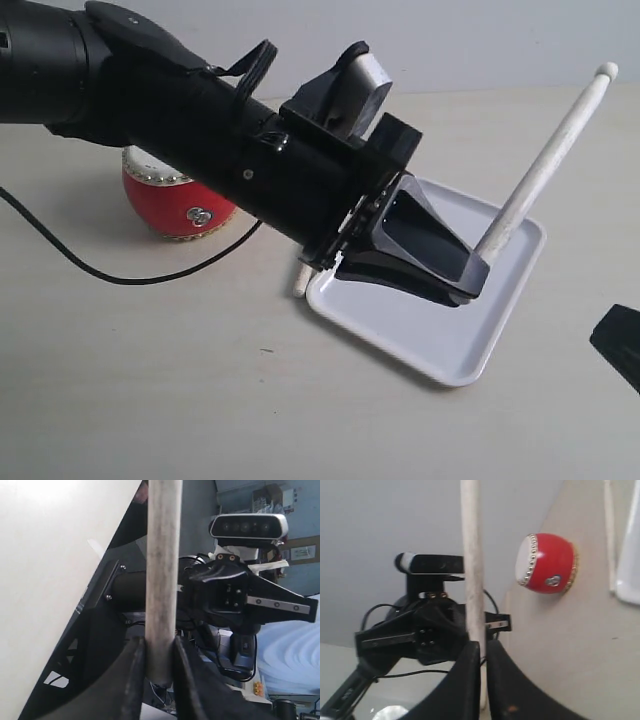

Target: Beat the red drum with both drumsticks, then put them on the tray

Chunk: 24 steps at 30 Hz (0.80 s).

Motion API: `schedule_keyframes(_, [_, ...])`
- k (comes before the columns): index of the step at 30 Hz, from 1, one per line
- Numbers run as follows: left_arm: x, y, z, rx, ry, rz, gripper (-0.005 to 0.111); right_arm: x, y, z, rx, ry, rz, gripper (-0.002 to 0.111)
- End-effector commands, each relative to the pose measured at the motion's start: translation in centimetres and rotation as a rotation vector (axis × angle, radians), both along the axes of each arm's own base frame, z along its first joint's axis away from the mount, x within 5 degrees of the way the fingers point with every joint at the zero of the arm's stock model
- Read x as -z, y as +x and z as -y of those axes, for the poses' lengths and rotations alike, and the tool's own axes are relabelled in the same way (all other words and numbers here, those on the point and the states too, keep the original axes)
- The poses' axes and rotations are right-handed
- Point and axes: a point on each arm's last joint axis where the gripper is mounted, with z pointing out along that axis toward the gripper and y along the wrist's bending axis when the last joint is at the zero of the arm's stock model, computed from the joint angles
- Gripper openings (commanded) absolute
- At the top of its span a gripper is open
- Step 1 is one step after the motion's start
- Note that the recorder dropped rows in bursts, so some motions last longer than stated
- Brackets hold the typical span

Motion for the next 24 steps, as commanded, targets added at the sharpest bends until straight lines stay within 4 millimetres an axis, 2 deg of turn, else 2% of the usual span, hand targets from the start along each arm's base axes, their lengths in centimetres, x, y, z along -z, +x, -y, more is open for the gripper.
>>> schedule_keyframes(1, [-0.4, -0.4, 0.3, 0.008, -0.028, -0.014, 0.000, -0.8, -0.2, -0.2, -0.027, 0.064, 0.081, 0.019])
schedule_keyframes(6, [-0.4, -2.6, 1.8, 0.080, -0.029, -0.016, 0.000, -0.7, -0.3, -0.3, -0.041, 0.054, 0.083, 0.042])
schedule_keyframes(9, [-0.4, -3.9, 2.6, 0.120, -0.031, -0.016, 0.000, -0.7, -0.3, -0.2, -0.037, 0.037, 0.086, 0.050])
schedule_keyframes(24, [-0.9, -5.0, 3.5, 0.126, -0.072, -0.055, 0.000, -0.5, -0.5, -0.5, -0.069, 0.008, 0.086, 0.051])
